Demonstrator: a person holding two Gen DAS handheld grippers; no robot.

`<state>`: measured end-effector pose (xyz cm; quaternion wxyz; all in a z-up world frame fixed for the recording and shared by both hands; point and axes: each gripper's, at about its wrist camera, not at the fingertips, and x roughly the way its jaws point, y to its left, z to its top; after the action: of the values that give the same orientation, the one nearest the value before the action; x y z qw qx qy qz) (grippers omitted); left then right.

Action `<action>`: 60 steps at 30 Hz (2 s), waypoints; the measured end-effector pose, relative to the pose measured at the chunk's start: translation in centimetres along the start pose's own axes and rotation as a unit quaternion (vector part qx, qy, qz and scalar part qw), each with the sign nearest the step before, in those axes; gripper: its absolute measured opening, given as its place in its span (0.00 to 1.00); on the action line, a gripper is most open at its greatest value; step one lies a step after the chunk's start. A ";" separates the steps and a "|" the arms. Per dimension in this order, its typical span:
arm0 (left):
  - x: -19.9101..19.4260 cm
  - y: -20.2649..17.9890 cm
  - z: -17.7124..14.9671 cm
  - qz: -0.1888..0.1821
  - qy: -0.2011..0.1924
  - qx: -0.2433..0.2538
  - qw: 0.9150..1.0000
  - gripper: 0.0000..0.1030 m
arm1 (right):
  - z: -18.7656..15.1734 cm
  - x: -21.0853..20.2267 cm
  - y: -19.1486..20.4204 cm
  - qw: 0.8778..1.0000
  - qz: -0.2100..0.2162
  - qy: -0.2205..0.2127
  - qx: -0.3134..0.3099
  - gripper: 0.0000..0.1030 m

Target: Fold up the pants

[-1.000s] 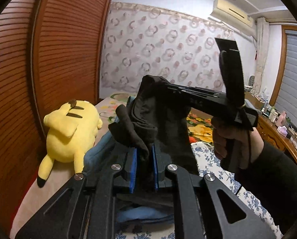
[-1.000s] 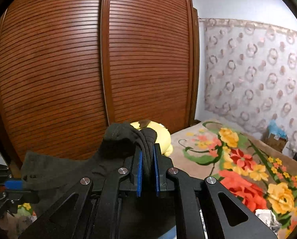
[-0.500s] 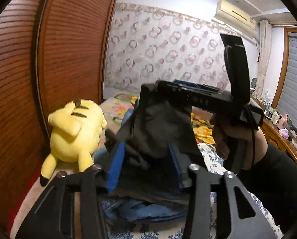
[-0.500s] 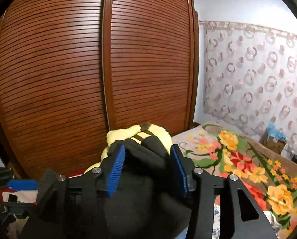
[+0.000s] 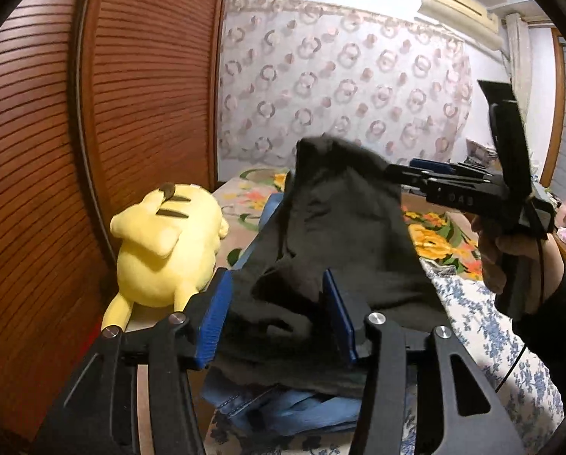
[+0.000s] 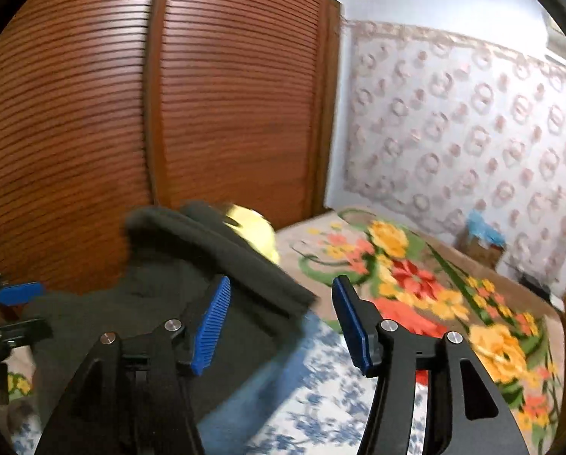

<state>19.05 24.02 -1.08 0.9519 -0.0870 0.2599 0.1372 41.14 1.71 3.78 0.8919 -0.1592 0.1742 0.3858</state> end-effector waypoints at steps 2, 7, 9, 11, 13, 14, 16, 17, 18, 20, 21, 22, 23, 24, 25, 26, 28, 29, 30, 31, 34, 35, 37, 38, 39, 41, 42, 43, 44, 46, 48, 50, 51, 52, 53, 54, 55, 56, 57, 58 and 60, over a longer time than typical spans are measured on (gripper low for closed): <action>0.3 0.2 -0.4 0.002 0.007 -0.001 1.000 0.49 | 0.0 1.1 -0.5 1.000 -0.016 0.014 0.016 0.56; 0.9 0.2 -0.9 0.005 0.017 0.001 1.000 0.50 | 0.3 4.1 -0.7 0.997 -0.030 0.046 0.045 0.56; 0.9 0.1 -1.0 0.005 0.020 0.001 1.000 0.50 | 0.5 4.5 -0.1 0.997 -0.030 0.050 0.048 0.56; 0.7 0.0 -1.0 0.007 0.020 0.003 1.000 0.50 | 0.9 3.9 0.3 0.997 -0.030 0.044 0.048 0.56; 0.4 -0.1 -1.0 0.008 0.019 0.006 1.000 0.50 | 1.2 2.9 0.8 0.998 -0.027 0.038 0.050 0.56; 0.2 -0.2 -0.9 0.009 0.018 0.007 1.000 0.50 | 1.0 2.2 0.6 0.998 -0.026 0.035 0.052 0.56; -0.2 -0.4 -0.7 0.010 0.016 0.010 1.000 0.50 | 0.9 0.9 1.3 0.998 -0.020 0.032 0.051 0.56; -0.7 -0.7 -0.7 0.010 0.013 0.013 1.000 0.50 | 0.2 -0.1 1.2 0.998 -0.018 0.030 0.051 0.56; -1.0 -0.8 -0.8 0.009 0.012 0.015 1.000 0.50 | 0.0 -0.9 1.5 0.998 -0.015 0.028 0.051 0.56; -1.8 -1.1 -0.9 0.003 0.008 0.016 1.000 0.50 | -0.3 -2.4 2.1 0.998 -0.004 0.024 0.055 0.56; -2.2 -1.2 -1.0 0.001 0.008 0.017 1.000 0.50 | -0.4 -3.3 2.6 0.998 0.000 0.023 0.054 0.56; -2.5 -1.3 -1.0 -0.001 0.007 0.018 1.000 0.50 | -0.5 -4.1 3.0 0.998 0.002 0.021 0.052 0.56; -2.9 -1.5 -1.1 -0.004 0.006 0.020 1.000 0.50 | -0.7 -4.7 3.0 0.998 0.004 0.021 0.051 0.56; -3.1 -1.6 -1.2 -0.006 0.006 0.020 1.000 0.50 | -1.0 -5.5 3.2 0.998 0.004 0.020 0.051 0.56; -3.4 -1.7 -1.2 -0.008 0.006 0.021 1.000 0.51 | -1.2 -6.4 3.5 0.998 0.004 0.019 0.053 0.56; -3.7 -1.9 -1.3 -0.012 0.008 0.023 1.000 0.51 | -1.6 -7.0 3.4 0.998 0.004 0.019 0.055 0.56; -4.2 -2.2 -1.4 -0.018 0.009 0.027 0.999 0.54 | -2.2 -8.7 3.6 0.998 0.000 0.017 0.059 0.56; -4.5 -2.6 -1.5 -0.026 0.009 0.033 0.999 0.62 | -2.6 -9.6 3.4 0.998 -0.003 0.015 0.060 0.56; -4.7 -2.9 -1.6 -0.033 0.008 0.038 0.999 0.68 | -2.9 -10.4 3.4 0.998 -0.005 0.012 0.062 0.56; -5.0 -3.2 -1.6 -0.037 0.007 0.042 0.998 0.76 | -3.3 -11.2 3.6 0.998 -0.007 0.011 0.064 0.56; -6.0 -4.3 -1.9 -0.053 0.006 0.057 0.997 0.78 | -4.3 -13.8 4.5 0.998 -0.018 0.005 0.067 0.57; -6.3 -4.6 -2.0 -0.057 0.006 0.059 0.997 0.78 | -4.6 -14.5 4.7 0.997 -0.020 0.004 0.069 0.57; -6.8 -5.1 -2.3 -0.064 0.006 0.064 0.996 0.81 | -5.1 -15.9 5.0 0.997 -0.026 0.001 0.074 0.57; -7.1 -5.4 -2.4 -0.067 0.005 0.066 0.996 0.83 | -5.4 -16.3 5.3 0.997 -0.028 0.000 0.076 0.57; -7.3 -5.6 -2.5 -0.069 0.004 0.067 0.995 0.83 | -5.7 -17.1 5.4 0.997 -0.031 -0.001 0.077 0.57; -7.7 -6.0 -2.7 -0.075 0.007 0.070 0.995 0.83 | -6.3 -18.2 6.0 0.996 -0.037 -0.003 0.080 0.57; -7.8 -6.1 -2.7 -0.077 0.008 0.071 0.995 0.84 | -6.6 -18.8 6.3 0.996 -0.039 -0.004 0.082 0.57; -8.0 -6.3 -2.8 -0.077 0.009 0.072 0.994 0.90 | -7.0 -19.5 6.4 0.995 -0.042 -0.004 0.085 0.57; -8.2 -6.5 -2.9 -0.077 0.008 0.073 0.994 0.95 | -7.3 -20.0 6.7 0.995 -0.045 -0.004 0.087 0.57; -8.8 -7.0 -3.2 -0.081 0.003 0.077 0.994 0.95 | -7.7 -21.0 6.9 0.994 -0.052 -0.005 0.092 0.58; -9.5 -7.6 -3.5 -0.088 0.000 0.082 0.993 0.95 | -8.4 -22.1 7.3 0.994 -0.058 -0.007 0.096 0.58; -10.0 -8.0 -3.7 -0.094 -0.003 0.087 0.992 0.95 | -8.9 -23.3 7.8 0.993 -0.066 -0.007 0.102 0.59; -10.3 -8.3 -3.9 -0.101 -0.003 0.089 0.991 0.95 | -9.1 -23.9 8.0 0.992 -0.070 -0.008 0.104 0.60; -10.5 -8.5 -4.0 -0.106 -0.004 0.090 0.990 0.95 | -9.4 -24.5 8.3 0.991 -0.074 -0.009 0.107 0.62; -10.7 -8.9 -4.2 -0.113 -0.003 0.093 0.989 0.95 | -9.7 -25.0 8.6 0.991 -0.078 -0.009 0.110 0.63; -10.9 -9.2 -4.5 -0.114 -0.003 0.096 0.989 0.95 | -10.0 -25.7 8.9 0.990 -0.083 -0.010 0.114 0.64; -11.1 -9.5 -4.8 -0.117 -0.002 0.099 0.988 0.95 | -10.4 -26.3 9.2 0.989 -0.088 -0.010 0.118 0.66; -11.1 -9.9 -5.1 -0.123 0.001 0.103 0.987 0.95 | -10.9 -26.9 9.5 0.988 -0.093 -0.010 0.120 0.67; -11.1 -10.2 -5.4 -0.126 0.003 0.102 0.987 0.95 | -11.3 -27.5 9.9 0.987 -0.097 -0.009 0.124 0.68; -11.1 -10.5 -5.7 -0.128 0.007 0.102 0.987 0.95 | -11.6 -28.0 10.1 0.987 -0.100 -0.009 0.128 0.68; -11.0 -11.1 -6.2 -0.128 0.015 0.101 0.986 0.95 | -12.1 -29.0 10.8 0.985 -0.109 -0.007 0.133 0.68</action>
<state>10.45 9.65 0.38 0.9616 -0.0246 0.2731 -0.0140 12.23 -14.65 3.95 0.9431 -0.0546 0.1992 0.2608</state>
